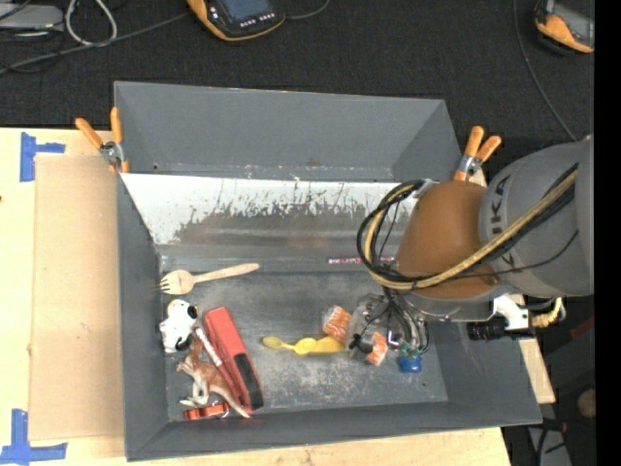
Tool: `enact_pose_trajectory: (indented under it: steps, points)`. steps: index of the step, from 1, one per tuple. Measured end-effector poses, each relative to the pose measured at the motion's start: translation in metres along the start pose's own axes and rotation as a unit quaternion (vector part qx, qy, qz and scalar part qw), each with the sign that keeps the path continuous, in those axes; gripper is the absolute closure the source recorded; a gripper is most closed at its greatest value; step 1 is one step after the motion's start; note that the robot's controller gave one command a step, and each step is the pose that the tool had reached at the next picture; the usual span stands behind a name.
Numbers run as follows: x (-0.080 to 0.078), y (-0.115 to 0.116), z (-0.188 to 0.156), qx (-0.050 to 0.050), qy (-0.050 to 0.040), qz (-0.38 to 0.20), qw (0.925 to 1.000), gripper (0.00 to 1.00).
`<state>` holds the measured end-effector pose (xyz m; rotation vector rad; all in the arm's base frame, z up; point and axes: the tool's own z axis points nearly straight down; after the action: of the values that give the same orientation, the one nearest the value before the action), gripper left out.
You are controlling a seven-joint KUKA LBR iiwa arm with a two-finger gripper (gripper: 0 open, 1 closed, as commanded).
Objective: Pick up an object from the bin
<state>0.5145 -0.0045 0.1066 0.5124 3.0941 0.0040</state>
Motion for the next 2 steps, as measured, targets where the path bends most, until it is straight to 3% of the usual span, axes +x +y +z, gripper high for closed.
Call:
enact_pose_trajectory:
  steps: [2]
  points:
    - [0.0072, -0.0010, 0.0212, 0.000, 0.0018, 0.036, 0.9993, 1.00]
